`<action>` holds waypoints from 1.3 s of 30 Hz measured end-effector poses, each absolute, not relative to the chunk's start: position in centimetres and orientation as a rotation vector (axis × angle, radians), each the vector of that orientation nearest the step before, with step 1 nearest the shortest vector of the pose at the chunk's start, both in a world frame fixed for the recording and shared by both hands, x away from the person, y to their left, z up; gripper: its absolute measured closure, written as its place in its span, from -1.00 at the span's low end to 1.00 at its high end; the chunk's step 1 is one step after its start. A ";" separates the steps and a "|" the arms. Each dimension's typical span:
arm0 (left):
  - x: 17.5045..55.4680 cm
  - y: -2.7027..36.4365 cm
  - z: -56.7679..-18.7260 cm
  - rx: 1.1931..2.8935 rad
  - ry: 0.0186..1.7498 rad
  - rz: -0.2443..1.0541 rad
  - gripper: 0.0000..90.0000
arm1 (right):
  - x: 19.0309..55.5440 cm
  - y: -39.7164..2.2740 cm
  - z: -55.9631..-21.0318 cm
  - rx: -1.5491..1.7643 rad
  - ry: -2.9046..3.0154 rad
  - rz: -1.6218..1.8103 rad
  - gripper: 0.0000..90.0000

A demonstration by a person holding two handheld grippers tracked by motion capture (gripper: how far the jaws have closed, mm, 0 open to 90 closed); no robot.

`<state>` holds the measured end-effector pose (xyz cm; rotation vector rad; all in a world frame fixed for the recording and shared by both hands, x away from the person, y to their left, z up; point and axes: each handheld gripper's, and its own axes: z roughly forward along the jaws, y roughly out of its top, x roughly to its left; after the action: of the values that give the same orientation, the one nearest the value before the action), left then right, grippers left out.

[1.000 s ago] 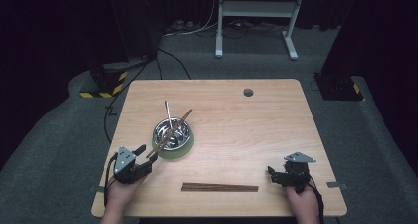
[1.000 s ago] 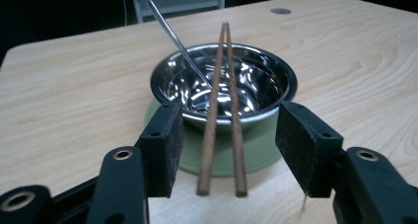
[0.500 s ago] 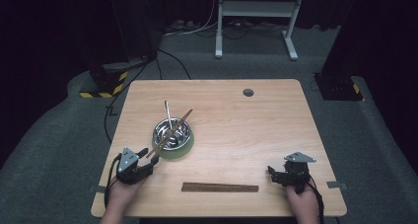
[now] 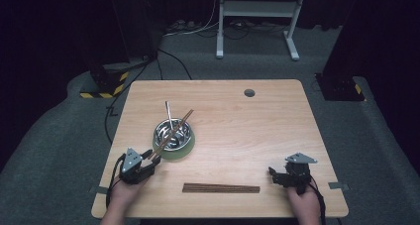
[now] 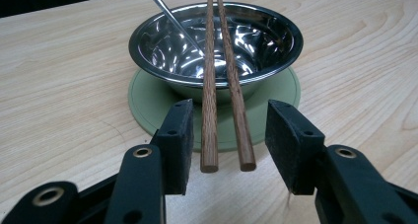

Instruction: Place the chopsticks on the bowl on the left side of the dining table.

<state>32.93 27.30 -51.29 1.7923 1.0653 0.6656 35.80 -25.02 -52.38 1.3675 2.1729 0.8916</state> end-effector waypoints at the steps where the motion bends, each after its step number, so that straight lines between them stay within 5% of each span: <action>1: 32.9 27.4 -51.3 1.789 1.062 0.664 0.29 | 35.8 -25.0 -52.4 1.367 2.173 0.892 -0.71; 6: 32.5 27.6 -51.1 1.768 1.050 0.648 0.69 | 35.8 -25.0 -52.4 1.366 2.173 0.892 -0.71; 39: 32.1 26.6 -51.1 1.835 0.968 0.604 0.64 | 35.8 -25.0 -52.4 1.366 2.174 0.892 -0.71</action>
<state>32.11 26.62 -51.08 1.8349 0.9683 0.6035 35.80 -25.01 -52.38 1.3657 2.1737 0.8917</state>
